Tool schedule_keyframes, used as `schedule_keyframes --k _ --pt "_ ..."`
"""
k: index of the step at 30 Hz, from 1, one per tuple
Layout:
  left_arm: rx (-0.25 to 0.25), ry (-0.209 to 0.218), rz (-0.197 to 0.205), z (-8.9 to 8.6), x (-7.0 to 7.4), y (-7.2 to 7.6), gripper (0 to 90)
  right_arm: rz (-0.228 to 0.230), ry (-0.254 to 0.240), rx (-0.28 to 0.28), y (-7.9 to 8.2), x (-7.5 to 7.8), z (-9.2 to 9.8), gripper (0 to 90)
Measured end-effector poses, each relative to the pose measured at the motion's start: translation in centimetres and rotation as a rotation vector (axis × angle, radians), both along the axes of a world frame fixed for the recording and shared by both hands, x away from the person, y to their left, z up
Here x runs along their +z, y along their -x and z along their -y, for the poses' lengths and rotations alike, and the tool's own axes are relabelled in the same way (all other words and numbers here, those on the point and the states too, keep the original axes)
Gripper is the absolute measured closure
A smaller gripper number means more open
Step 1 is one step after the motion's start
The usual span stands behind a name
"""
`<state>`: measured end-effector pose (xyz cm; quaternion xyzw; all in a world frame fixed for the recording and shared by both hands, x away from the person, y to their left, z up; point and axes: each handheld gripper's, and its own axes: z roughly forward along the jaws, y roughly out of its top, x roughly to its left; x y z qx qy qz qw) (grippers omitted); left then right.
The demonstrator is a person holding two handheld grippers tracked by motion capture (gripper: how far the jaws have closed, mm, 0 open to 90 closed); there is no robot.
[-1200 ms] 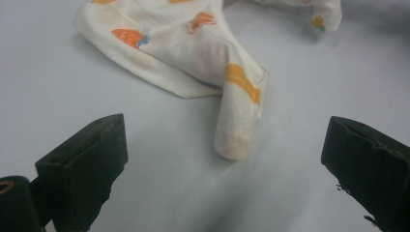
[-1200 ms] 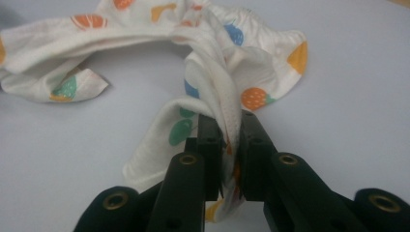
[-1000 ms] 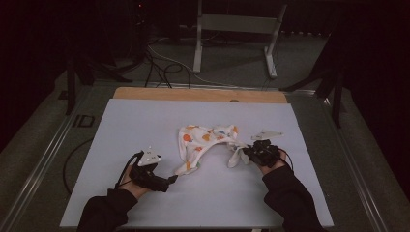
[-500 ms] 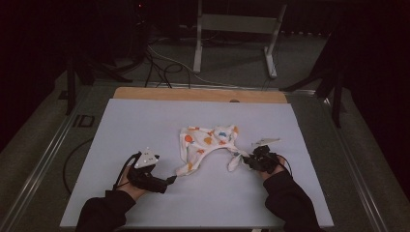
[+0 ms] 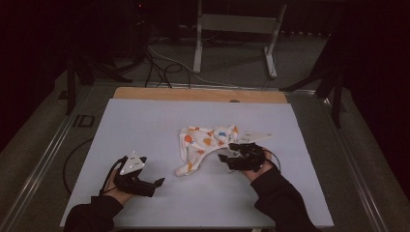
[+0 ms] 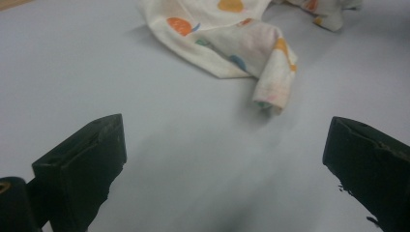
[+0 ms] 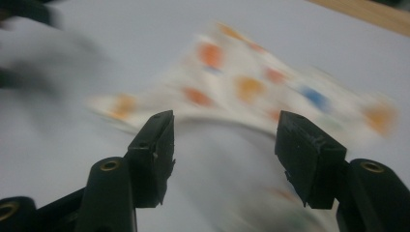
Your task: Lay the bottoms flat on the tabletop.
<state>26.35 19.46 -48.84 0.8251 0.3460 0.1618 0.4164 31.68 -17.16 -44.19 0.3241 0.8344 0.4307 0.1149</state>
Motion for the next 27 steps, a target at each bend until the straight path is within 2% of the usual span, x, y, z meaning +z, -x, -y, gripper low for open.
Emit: schedule_keyframes --k 4,7,8,9,11,13,15,17,18,19,20,21,22,24,27 --pt "0.016 -0.01 0.0 -0.4 -0.5 -0.1 2.4 -0.001 -0.024 0.125 0.4 0.0 -4.8 41.5" --pt "0.025 -0.002 -0.004 -0.6 -0.8 -0.3 2.5 -0.004 -0.004 0.199 0.7 -0.8 -8.1 43.1" --pt "0.027 0.0 -0.005 -0.5 -0.8 -0.3 2.5 -0.011 0.003 0.226 0.7 -1.2 -9.0 44.2" --pt "0.027 0.0 -0.005 -0.5 -0.8 -0.3 2.5 -0.011 0.003 0.226 0.7 -1.2 -9.0 44.2" --pt "0.021 0.007 -0.009 -0.5 -0.9 -0.3 2.5 -0.032 0.048 0.26 0.8 -2.7 -11.2 46.8" --pt "0.019 0.005 -0.006 -0.5 -0.9 -0.2 2.4 -0.038 0.086 0.278 0.7 -3.8 -12.1 49.1" --pt "0.016 0.004 -0.006 -0.4 -0.9 -0.2 2.5 -0.051 0.141 0.289 0.5 -5.2 -12.9 54.8" --pt "0.014 0.007 -0.006 -0.4 -0.8 -0.2 2.4 -0.025 0.207 0.293 0.5 -6.3 -13.2 60.8" --pt "0.015 0.011 -0.007 -0.4 -0.8 -0.2 2.4 -0.02 0.233 0.273 0.6 -6.7 -13.2 68.3" --pt "0.015 0.015 -0.009 -0.4 -0.8 -0.2 2.5 -0.005 0.27 0.276 0.4 -7.0 -13.0 74.3" --pt "0.014 0.015 -0.01 -0.4 -0.8 -0.2 2.4 -0.02 0.258 0.27 0.5 -6.9 -12.8 80.8" --pt "0.013 0.013 -0.009 -0.4 -0.8 -0.2 2.4 -0.023 0.243 0.264 0.3 -6.8 -12.6 83.6" --pt "0.012 0.014 -0.007 -0.4 -0.7 -0.2 2.4 -0.024 0.246 0.256 0.2 -6.5 -12.3 84.5" --pt "0.014 0.019 -0.006 -0.4 -0.7 -0.2 2.5 -0.039 0.208 0.234 0.2 -5.8 -11.8 85.4" --pt "0.007 0.017 -0.005 -0.3 -0.7 -0.2 2.5 -0.027 0.159 0.228 0.4 -4.6 -11.0 85.4"
